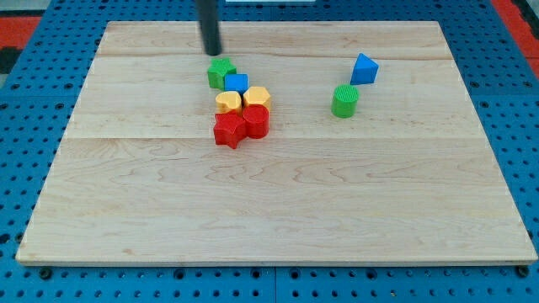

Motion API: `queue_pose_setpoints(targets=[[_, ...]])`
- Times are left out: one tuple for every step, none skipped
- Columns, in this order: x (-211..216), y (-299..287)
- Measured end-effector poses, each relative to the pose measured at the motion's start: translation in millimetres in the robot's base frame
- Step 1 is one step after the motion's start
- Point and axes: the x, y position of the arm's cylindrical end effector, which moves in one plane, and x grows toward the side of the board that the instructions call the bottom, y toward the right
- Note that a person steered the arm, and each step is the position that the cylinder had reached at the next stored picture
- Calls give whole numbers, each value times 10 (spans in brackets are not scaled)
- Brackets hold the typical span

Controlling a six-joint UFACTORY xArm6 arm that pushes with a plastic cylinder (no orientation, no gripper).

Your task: Place the green star to the top left of the yellow heart

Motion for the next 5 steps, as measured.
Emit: queue_pose_setpoints(targets=[[163, 139], [338, 17], [388, -401], [461, -650], [604, -534]])
